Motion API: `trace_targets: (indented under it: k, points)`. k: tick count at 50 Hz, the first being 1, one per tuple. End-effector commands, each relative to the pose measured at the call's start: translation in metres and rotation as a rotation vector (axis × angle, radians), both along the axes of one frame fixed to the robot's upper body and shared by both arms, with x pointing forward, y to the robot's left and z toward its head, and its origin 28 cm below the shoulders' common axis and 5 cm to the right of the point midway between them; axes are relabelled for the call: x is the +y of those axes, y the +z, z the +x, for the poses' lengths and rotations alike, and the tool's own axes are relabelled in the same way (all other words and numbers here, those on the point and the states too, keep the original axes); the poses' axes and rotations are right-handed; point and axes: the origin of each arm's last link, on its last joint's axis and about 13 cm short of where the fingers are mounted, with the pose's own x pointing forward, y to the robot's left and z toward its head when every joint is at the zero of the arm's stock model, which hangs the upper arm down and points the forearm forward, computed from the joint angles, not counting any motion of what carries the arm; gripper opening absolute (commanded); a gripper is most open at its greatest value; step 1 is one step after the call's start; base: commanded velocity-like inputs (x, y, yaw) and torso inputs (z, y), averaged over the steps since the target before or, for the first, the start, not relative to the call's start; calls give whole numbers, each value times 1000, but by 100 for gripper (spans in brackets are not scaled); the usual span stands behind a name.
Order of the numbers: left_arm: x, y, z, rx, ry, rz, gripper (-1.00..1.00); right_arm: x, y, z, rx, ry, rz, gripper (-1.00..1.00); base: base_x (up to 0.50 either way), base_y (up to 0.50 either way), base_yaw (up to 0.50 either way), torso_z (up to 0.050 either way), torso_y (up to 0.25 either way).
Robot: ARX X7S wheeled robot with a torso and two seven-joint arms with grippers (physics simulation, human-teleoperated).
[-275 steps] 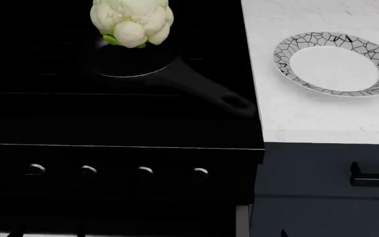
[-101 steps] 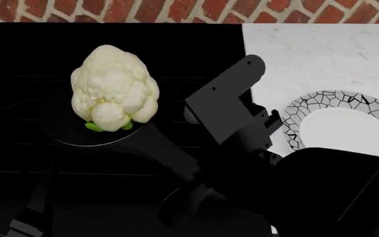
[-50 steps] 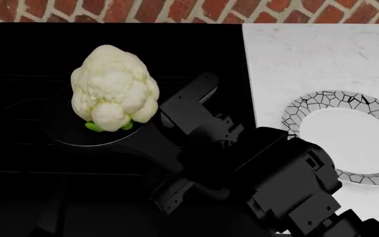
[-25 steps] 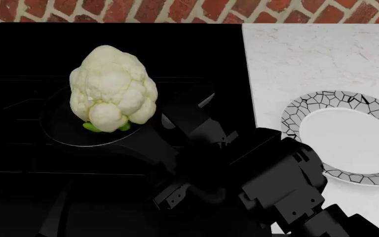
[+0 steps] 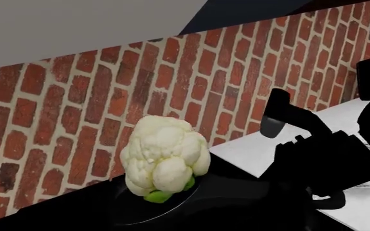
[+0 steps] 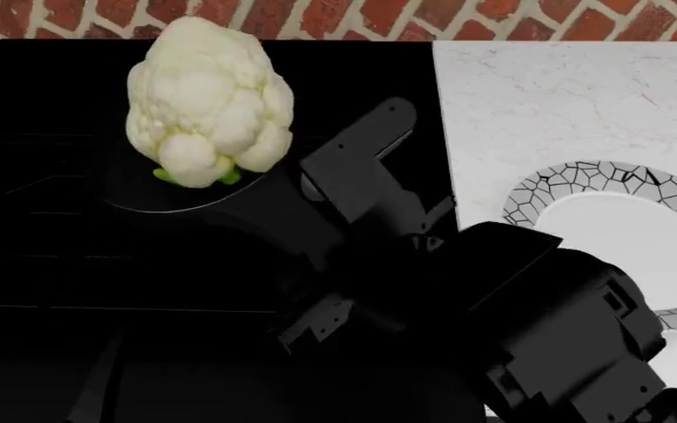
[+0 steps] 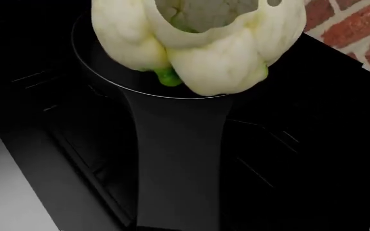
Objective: Pick up the pan and dump the vegetables in it onto the plate. Then return the pan to the stove.
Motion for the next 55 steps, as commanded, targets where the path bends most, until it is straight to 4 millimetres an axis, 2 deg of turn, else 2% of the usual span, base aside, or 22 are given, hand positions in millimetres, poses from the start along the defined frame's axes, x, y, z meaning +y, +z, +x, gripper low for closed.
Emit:
trace_targets:
  k: [1,16,25,34,38,55]
  points:
    - [1,-1,-1,3,3,3,100,-6,56,-15,-281,-37,108,-100,0,0,0,0,10]
    - [-1,-3,0,8,-1,14,100,-37,42,-32,-201,-135,237,-100,0,0,0,1,3]
    - [-2,-8,-1,20,-4,14,100,-55,60,-38,-293,-219,312,-100,0,0,0,1,5]
    - [-3,-9,-1,21,-9,16,100,-59,79,-48,-356,-246,284,-100,0,0,0,1,4]
    - [-3,-11,-1,21,-13,14,100,-58,75,-46,-347,-256,303,-100,0,0,0,0,5]
    - [-5,-9,-6,13,-24,27,100,-65,25,-17,-265,-320,502,-100,0,0,0,1,3]
